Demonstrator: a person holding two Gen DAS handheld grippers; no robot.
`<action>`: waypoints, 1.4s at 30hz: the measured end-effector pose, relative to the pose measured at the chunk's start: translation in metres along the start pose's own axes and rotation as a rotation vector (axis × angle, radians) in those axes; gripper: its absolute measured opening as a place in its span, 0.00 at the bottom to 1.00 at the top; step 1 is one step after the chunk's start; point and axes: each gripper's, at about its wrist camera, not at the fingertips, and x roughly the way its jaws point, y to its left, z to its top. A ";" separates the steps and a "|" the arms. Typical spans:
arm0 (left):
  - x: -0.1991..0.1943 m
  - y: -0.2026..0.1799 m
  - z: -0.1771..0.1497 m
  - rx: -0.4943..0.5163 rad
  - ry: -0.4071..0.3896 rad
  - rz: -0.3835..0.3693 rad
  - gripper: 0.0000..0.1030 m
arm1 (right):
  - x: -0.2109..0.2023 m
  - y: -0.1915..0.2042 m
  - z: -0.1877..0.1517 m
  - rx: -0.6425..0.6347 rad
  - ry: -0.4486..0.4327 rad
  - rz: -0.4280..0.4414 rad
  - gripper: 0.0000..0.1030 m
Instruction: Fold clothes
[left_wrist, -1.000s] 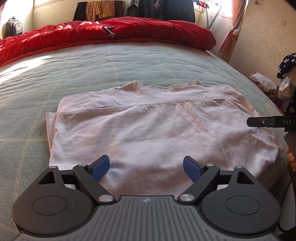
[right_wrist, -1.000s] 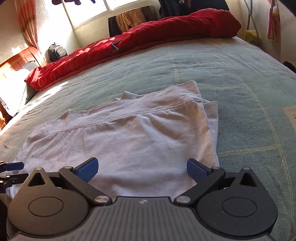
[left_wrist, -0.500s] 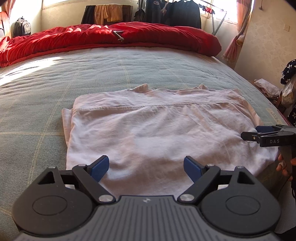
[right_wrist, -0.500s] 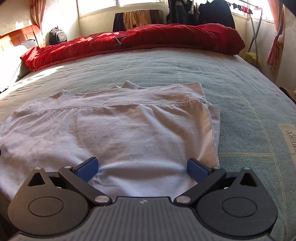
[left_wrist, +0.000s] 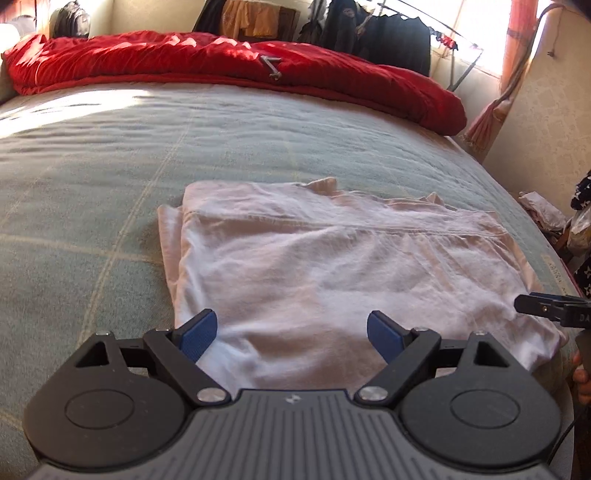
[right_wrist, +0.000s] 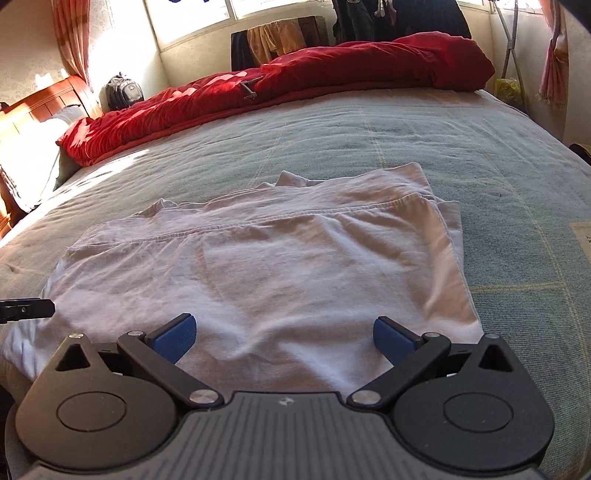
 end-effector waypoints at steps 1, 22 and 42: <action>-0.005 0.002 -0.001 -0.015 -0.016 -0.007 0.85 | -0.001 0.001 0.000 -0.001 0.000 0.004 1.00; 0.050 0.113 0.040 -0.464 0.081 -0.352 0.79 | 0.003 0.003 0.004 0.090 0.027 0.075 1.00; 0.063 0.110 0.032 -0.425 0.189 -0.522 0.58 | 0.003 0.006 0.010 0.112 0.030 0.080 1.00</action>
